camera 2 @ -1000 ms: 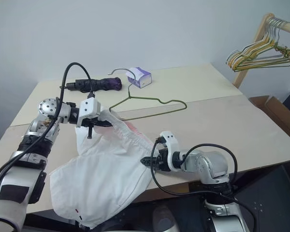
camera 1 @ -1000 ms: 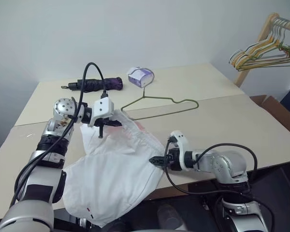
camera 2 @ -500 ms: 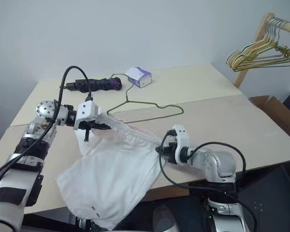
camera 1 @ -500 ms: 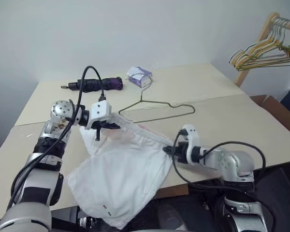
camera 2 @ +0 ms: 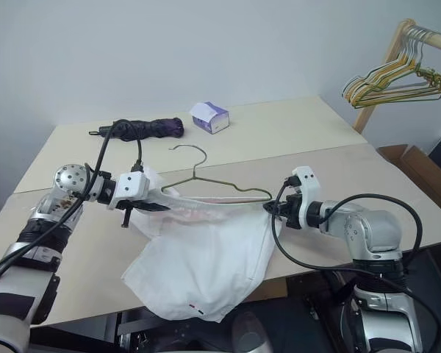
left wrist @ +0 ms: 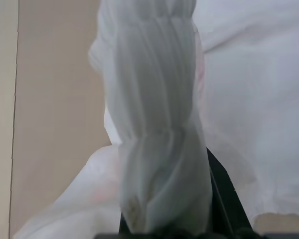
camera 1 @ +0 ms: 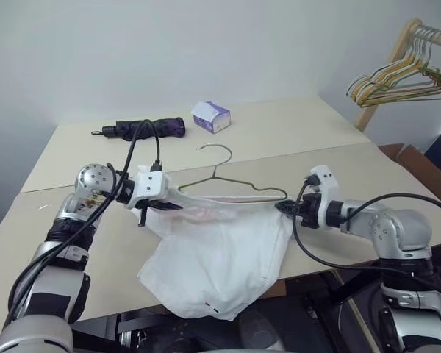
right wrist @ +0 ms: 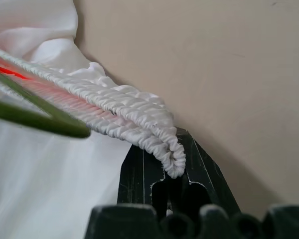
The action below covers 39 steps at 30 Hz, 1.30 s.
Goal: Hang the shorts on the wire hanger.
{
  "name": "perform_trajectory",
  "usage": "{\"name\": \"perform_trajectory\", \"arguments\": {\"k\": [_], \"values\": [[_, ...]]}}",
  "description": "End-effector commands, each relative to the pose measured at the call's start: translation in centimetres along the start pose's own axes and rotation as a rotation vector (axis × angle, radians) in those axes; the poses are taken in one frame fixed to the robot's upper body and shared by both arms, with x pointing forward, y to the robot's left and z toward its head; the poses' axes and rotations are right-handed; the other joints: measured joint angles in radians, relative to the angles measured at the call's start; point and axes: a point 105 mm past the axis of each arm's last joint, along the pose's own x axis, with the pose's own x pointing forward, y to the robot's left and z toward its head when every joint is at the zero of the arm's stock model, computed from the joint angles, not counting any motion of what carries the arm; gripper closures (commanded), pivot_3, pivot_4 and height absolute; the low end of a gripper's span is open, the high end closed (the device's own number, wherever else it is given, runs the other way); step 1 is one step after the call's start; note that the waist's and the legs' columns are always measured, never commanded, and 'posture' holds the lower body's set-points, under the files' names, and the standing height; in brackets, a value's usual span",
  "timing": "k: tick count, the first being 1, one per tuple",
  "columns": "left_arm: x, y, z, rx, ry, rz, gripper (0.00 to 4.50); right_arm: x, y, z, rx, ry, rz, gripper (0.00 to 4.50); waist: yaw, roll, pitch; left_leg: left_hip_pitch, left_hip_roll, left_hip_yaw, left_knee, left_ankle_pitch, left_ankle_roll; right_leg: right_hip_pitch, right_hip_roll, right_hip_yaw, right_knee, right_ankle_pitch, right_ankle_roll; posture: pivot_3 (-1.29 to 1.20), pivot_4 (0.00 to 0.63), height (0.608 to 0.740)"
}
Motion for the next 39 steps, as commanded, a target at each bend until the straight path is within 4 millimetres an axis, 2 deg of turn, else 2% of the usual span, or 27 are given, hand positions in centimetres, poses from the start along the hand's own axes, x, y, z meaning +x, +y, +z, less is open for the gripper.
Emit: {"name": "perform_trajectory", "arguments": {"k": [1,9,20,31,37,39], "values": [[-1.9,0.1,-1.7,-0.01,0.102,0.028,4.5,-1.8,-1.9,2.0,-0.042,-0.061,-0.092,4.49,0.001,0.0,0.0,0.0,0.0,0.0,0.0,0.0,0.0,0.0,0.0,0.0,0.0,0.0,0.0,-0.39,0.0,0.74],[-2.1,0.1,-2.5,-0.021,0.145,0.044,4.5,-2.5,-1.9,2.4,-0.102,-0.052,-0.094,4.49,0.002,0.0,0.0,0.0,0.0,0.0,0.0,0.0,0.0,0.0,0.0,0.0,0.0,0.0,0.0,-0.4,0.0,0.74],[-1.9,-0.4,-4.1,-0.023,0.219,0.032,4.5,-3.9,-0.8,2.8,-0.21,-0.059,-0.048,4.49,0.001,0.0,0.0,0.0,0.0,0.0,0.0,0.0,0.0,-0.001,0.0,-0.001,-0.001,0.0,0.0,-0.41,0.0,0.74],[-1.2,-1.0,-4.3,-0.019,0.256,-0.021,4.5,-3.9,2.4,5.1,-0.373,-0.108,0.001,4.49,-0.003,0.0,0.0,0.0,0.0,0.0,0.0,0.0,0.0,-0.003,-0.001,-0.001,-0.001,0.0,0.0,-0.41,0.0,0.74],[0.1,-0.1,-3.6,-0.038,0.236,0.03,4.5,-3.2,5.9,5.0,-0.51,-0.087,0.078,4.49,0.0,0.0,0.0,-0.001,0.0,0.0,0.0,0.0,0.0,-0.003,-0.001,-0.001,-0.001,0.0,0.001,-0.41,0.0,0.74],[0.7,0.6,-2.6,-0.036,0.198,0.055,4.5,-2.6,7.3,4.7,-0.557,-0.082,0.1,4.49,0.001,0.0,0.0,-0.001,0.0,0.0,0.0,0.0,0.0,-0.003,-0.001,-0.001,-0.001,0.0,0.001,-0.41,0.0,0.74]]}}
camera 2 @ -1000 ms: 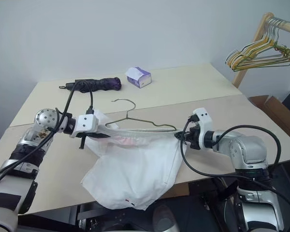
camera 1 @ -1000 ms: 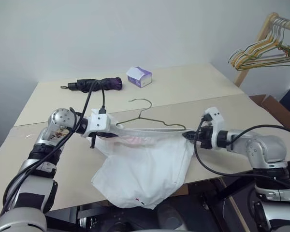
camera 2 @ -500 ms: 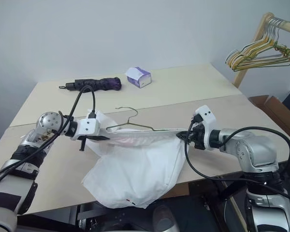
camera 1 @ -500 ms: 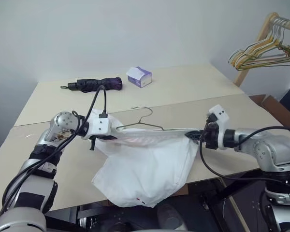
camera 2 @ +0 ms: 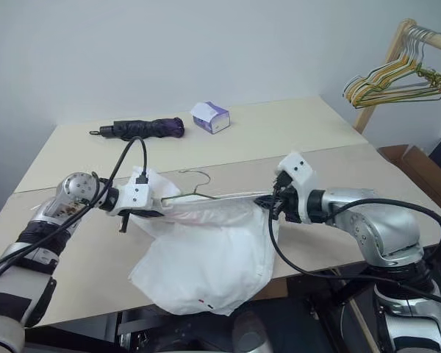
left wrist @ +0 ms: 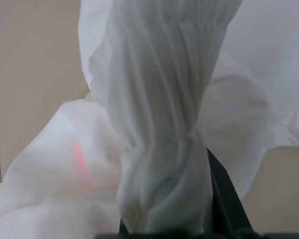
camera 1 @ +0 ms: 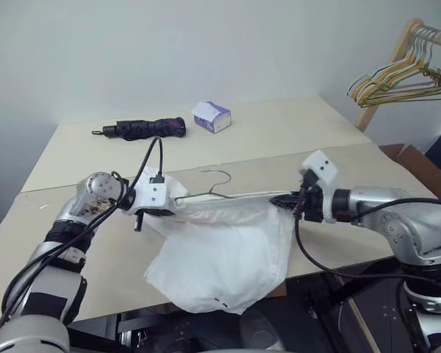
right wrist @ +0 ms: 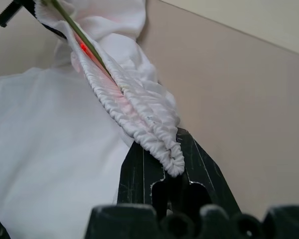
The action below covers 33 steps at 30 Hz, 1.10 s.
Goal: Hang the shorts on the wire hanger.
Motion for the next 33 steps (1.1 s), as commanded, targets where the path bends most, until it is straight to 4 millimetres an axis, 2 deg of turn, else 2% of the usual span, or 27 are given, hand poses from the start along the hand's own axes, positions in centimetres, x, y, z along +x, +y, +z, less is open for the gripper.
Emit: {"name": "perform_trajectory", "arguments": {"k": [1,7,14,19,23,28,33], "values": [[-0.5,1.5,0.8,-0.016,0.0,0.062,4.5,0.1,1.1,1.9,-0.119,-0.033,-0.022,4.49,0.001,0.0,0.0,0.0,0.0,0.0,0.0,0.0,0.0,0.0,0.0,0.0,0.0,0.0,0.0,-0.41,0.0,0.74],[-0.4,2.6,2.0,-0.018,-0.032,0.105,4.5,0.4,1.3,1.5,-0.151,-0.004,-0.026,2.57,0.0,0.0,0.0,0.0,0.0,0.0,0.0,0.0,0.0,-0.001,0.0,0.0,0.0,0.0,0.0,-0.41,0.0,0.74],[-0.6,3.4,2.6,-0.004,-0.046,0.138,4.5,-1.3,0.3,2.4,-0.2,-0.004,-0.038,0.15,0.0,0.0,0.0,0.0,0.0,0.0,0.0,0.0,0.0,0.0,0.0,0.0,0.0,0.0,0.0,-0.41,0.0,0.74],[-0.8,4.1,3.6,0.022,-0.07,0.156,4.5,-2.6,-1.1,3.8,-0.256,0.018,-0.025,0.07,-0.001,0.0,0.0,0.0,0.0,0.0,0.0,0.0,0.0,0.0,0.0,-0.001,-0.001,-0.001,0.001,-0.42,0.0,0.74],[-0.9,4.9,4.8,0.051,-0.102,0.177,4.5,-2.7,-2.3,4.1,-0.299,0.13,0.065,0.07,-0.006,0.0,0.0,-0.001,0.0,0.001,0.0,0.0,0.0,0.0,-0.002,-0.002,-0.002,-0.001,0.002,-0.43,0.0,0.74],[-0.8,5.4,6.1,0.081,-0.14,0.185,4.5,-0.9,-3.9,3.9,-0.349,0.246,0.13,0.07,-0.026,0.0,0.0,0.0,0.0,0.001,0.0,0.0,0.0,0.0,-0.002,-0.002,-0.002,-0.001,0.002,-0.42,0.0,0.74],[-0.7,5.1,6.9,0.099,-0.17,0.177,4.5,1.2,-4.3,4.3,-0.359,0.291,0.185,0.07,-0.05,0.0,0.0,0.0,0.0,0.001,0.0,0.0,0.0,0.003,-0.001,-0.002,0.001,0.0,0.0,-0.4,0.0,0.74]]}}
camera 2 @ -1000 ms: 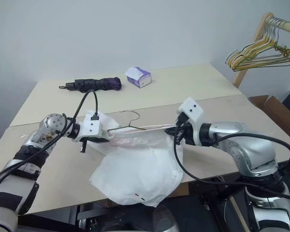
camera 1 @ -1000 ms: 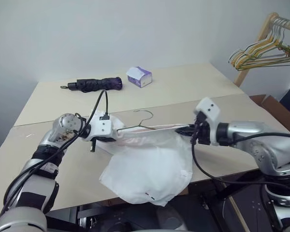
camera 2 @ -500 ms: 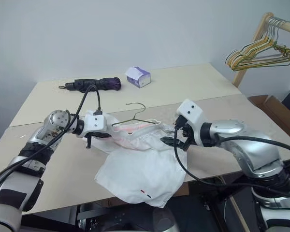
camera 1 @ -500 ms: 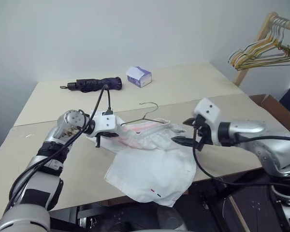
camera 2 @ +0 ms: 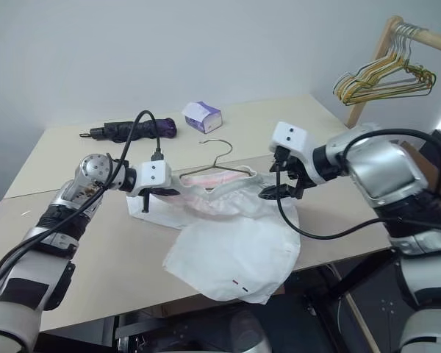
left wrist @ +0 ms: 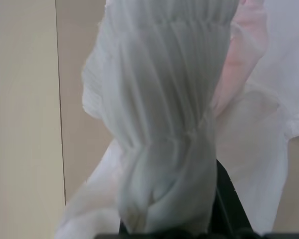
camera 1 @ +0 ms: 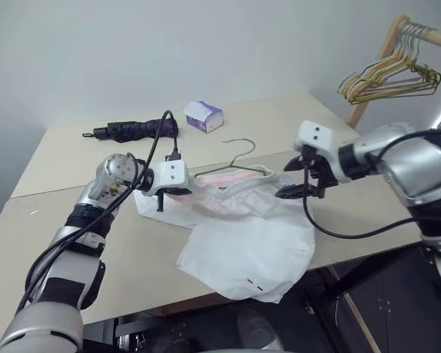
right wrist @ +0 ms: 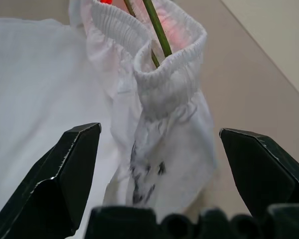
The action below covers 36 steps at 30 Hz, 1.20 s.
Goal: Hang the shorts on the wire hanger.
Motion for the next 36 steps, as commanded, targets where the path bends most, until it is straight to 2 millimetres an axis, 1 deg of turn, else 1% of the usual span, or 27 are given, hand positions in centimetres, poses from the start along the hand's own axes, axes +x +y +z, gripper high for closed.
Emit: {"name": "perform_trajectory", "arguments": {"k": [1,2,5,7,15,16,17,21,24,27,31,32,35,36], "values": [[-1.1,1.3,1.7,0.044,-0.055,0.058,4.5,0.1,-0.7,1.1,-0.058,0.018,0.006,0.07,-0.005,0.0,0.0,0.0,0.0,0.0,0.0,0.0,0.0,0.0,0.0,0.0,0.001,0.0,0.0,-0.4,0.0,0.74],[-1.1,1.3,1.8,0.049,-0.06,0.06,4.5,0.4,-0.7,1.0,-0.063,0.031,0.024,0.07,-0.006,0.0,0.0,0.0,0.0,0.0,0.0,0.0,0.0,0.0,0.0,0.0,0.0,0.0,0.0,-0.4,0.0,0.74],[-1.3,1.2,2.0,0.057,-0.066,0.062,4.5,1.0,-0.7,0.9,-0.079,0.065,0.059,0.66,-0.006,0.0,0.0,0.0,0.0,-0.001,0.0,0.0,0.0,0.0,0.0,0.0,0.0,0.0,0.0,-0.39,0.0,0.74],[-1.4,1.1,2.1,0.06,-0.068,0.061,4.5,1.2,-0.7,0.8,-0.085,0.079,0.082,1.25,-0.005,0.0,0.0,0.0,0.0,-0.001,0.0,0.0,0.0,0.0,0.0,0.0,0.001,0.0,0.0,-0.39,0.0,0.74],[-1.5,0.9,2.3,0.067,-0.071,0.057,4.5,1.8,-0.8,0.2,-0.11,0.123,0.099,4.0,-0.005,0.0,0.0,0.0,0.0,-0.001,0.0,0.0,0.0,0.0,0.001,0.0,0.001,0.0,0.0,-0.39,0.0,0.74],[-1.5,0.8,2.3,0.068,-0.072,0.057,4.5,1.7,-0.9,0.2,-0.11,0.123,0.098,4.26,-0.005,0.0,0.0,0.0,0.0,-0.001,0.0,0.0,0.0,0.0,0.001,0.0,0.001,0.0,0.0,-0.39,0.0,0.74],[-1.5,0.9,2.3,0.069,-0.073,0.056,4.5,1.7,-0.9,0.2,-0.111,0.123,0.097,4.48,-0.006,0.0,0.0,0.0,0.0,-0.001,0.0,0.0,0.0,0.0,0.001,0.0,0.001,0.0,0.0,-0.39,0.0,0.74],[-1.4,0.7,2.6,0.069,-0.096,0.039,4.5,1.3,-0.9,0.1,-0.102,0.119,0.092,4.48,-0.006,0.0,0.0,0.0,0.0,-0.001,0.0,0.0,0.0,0.0,0.0,0.0,0.001,0.0,0.0,-0.4,0.0,0.74],[-1.7,0.4,3.5,0.054,-0.181,-0.003,3.63,1.0,-0.9,0.1,-0.061,0.109,0.084,4.5,-0.006,0.0,0.0,0.0,0.0,-0.001,0.0,0.0,0.0,0.0,0.0,0.0,0.001,0.0,0.0,-0.41,0.0,0.74],[-2.3,0.6,4.2,0.015,-0.261,-0.012,2.66,0.7,-0.9,0.0,-0.015,0.097,0.075,4.5,-0.006,0.0,0.0,0.0,0.0,-0.001,0.0,0.0,0.0,0.0,0.0,0.0,0.001,0.0,0.0,-0.41,0.0,0.74],[-4.0,2.3,4.9,-0.038,-0.351,0.07,1.42,-0.4,0.1,-1.1,0.093,0.053,0.088,4.5,-0.005,0.0,0.0,0.0,0.0,-0.001,0.0,0.0,0.0,0.0,0.0,0.0,0.0,0.0,0.0,-0.41,0.0,0.74],[-4.4,2.6,5.0,-0.041,-0.362,0.088,1.04,-0.7,0.4,-1.5,0.121,0.046,0.086,4.5,-0.005,0.0,0.0,0.0,0.0,-0.002,0.0,0.0,0.0,0.0,0.0,0.0,0.0,0.0,0.0,-0.41,0.0,0.74],[-5.6,3.6,5.0,-0.047,-0.374,0.163,0.16,-1.4,1.4,-2.8,0.219,0.015,0.077,4.5,-0.001,0.0,0.0,0.0,0.0,-0.002,0.001,0.0,0.0,0.001,0.0,0.0,0.0,0.0,0.0,-0.41,0.0,0.74],[-6.0,4.0,5.1,-0.054,-0.385,0.185,0.05,-1.6,1.7,-3.2,0.253,0.007,0.07,4.5,-0.001,0.0,0.0,0.0,0.0,-0.002,0.001,0.0,0.0,0.001,0.0,0.0,0.0,0.0,0.0,-0.41,0.0,0.74]]}}
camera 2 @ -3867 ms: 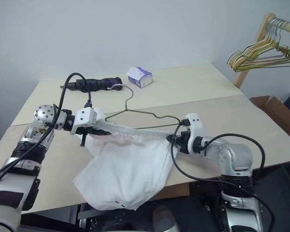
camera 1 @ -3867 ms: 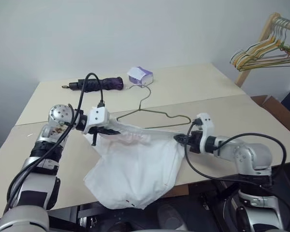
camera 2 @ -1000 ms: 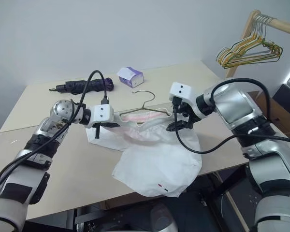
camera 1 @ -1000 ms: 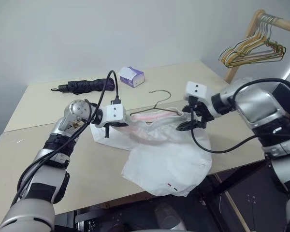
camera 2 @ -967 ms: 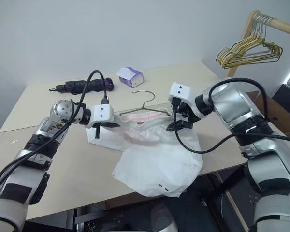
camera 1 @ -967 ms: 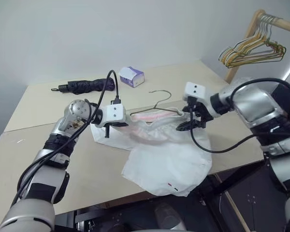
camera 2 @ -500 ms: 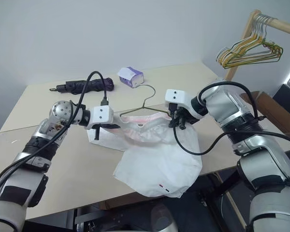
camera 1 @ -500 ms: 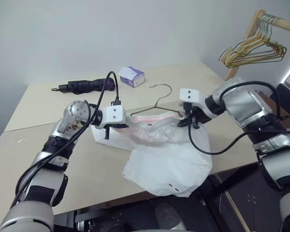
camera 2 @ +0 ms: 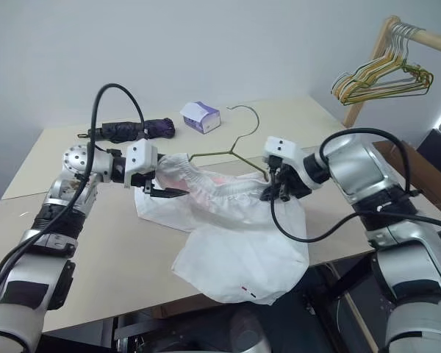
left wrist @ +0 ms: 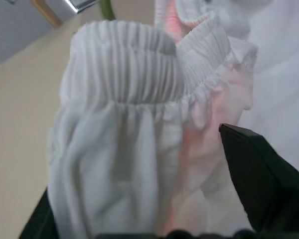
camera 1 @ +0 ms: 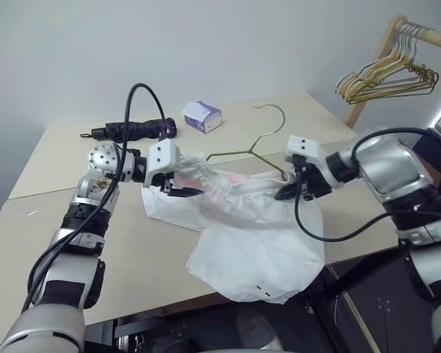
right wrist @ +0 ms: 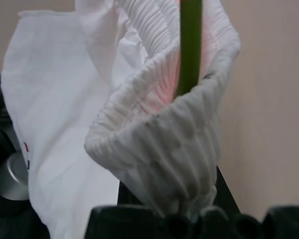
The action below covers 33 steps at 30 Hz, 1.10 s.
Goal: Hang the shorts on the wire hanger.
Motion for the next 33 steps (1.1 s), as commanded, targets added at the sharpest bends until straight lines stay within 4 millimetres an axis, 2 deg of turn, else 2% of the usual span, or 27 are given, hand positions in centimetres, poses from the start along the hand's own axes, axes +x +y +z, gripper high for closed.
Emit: {"name": "perform_trajectory", "arguments": {"k": [1,3,8,11,15,19,22,26,33], "values": [[-1.9,2.8,2.1,0.035,-0.076,0.166,0.05,-1.8,0.6,-0.7,0.12,-0.078,-0.054,4.5,0.0,0.0,0.0,0.0,0.0,0.0,0.0,0.0,0.0,0.0,0.0,0.0,0.0,0.0,0.0,-0.41,0.0,0.74],[-2.3,4.3,2.8,0.017,-0.113,0.288,0.05,-2.1,1.0,-1.7,0.208,-0.097,-0.081,4.5,0.002,0.0,0.0,0.0,0.0,0.0,0.0,0.0,0.0,0.0,0.0,0.0,0.0,0.0,0.0,-0.42,0.0,0.74],[-2.3,5.7,5.0,-0.058,-0.263,0.438,0.05,-2.8,1.2,-3.9,0.459,-0.16,-0.208,4.5,-0.001,0.0,0.0,0.0,0.0,0.001,0.0,0.0,0.0,0.001,0.0,0.0,0.0,0.0,0.0,-0.44,0.0,0.74],[-1.2,5.0,7.7,-0.155,-0.417,0.434,0.05,-3.9,0.5,-5.5,0.643,-0.22,-0.314,4.5,0.001,0.0,0.0,0.0,0.0,0.001,0.0,0.0,0.0,0.001,0.0,0.0,0.001,0.0,0.0,-0.46,0.0,0.74],[-0.2,3.4,11.6,-0.276,-0.603,0.357,0.05,-5.5,-0.6,-7.0,0.756,-0.312,-0.442,4.5,0.004,0.0,0.0,-0.001,0.0,0.001,0.001,0.0,0.0,0.001,0.0,0.002,0.001,0.0,0.0,-0.49,0.0,0.74],[0.5,2.2,14.7,-0.372,-0.734,0.289,0.05,-7.3,-2.6,-8.9,0.887,-0.356,-0.642,4.5,-0.005,0.0,-0.001,0.0,0.0,0.002,0.002,0.0,0.0,0.002,0.0,0.002,0.001,0.0,0.0,-0.51,0.0,0.74],[0.8,1.5,16.0,-0.367,-0.76,0.259,0.05,-8.7,-3.8,-9.9,0.952,-0.354,-0.8,4.5,-0.015,0.001,-0.001,0.001,0.001,0.003,0.001,0.0,0.0,0.003,0.001,0.003,0.0,0.0,-0.001,-0.52,0.0,0.74],[0.7,1.3,17.2,-0.359,-0.79,0.235,0.05,-11.2,-5.7,-11.2,1.124,-0.402,-0.927,4.5,-0.036,0.001,-0.001,0.003,0.001,0.006,0.001,0.0,0.0,0.004,0.001,0.004,0.0,0.0,-0.001,-0.52,0.0,0.74],[0.6,0.8,17.9,-0.362,-0.798,0.217,0.05,-15.9,-7.3,-11.3,1.289,-0.45,-1.085,4.5,-0.039,0.001,-0.001,0.01,0.002,0.011,0.001,-0.002,0.003,0.013,0.0,0.005,-0.006,0.0,-0.001,-0.51,0.0,0.74]]}}
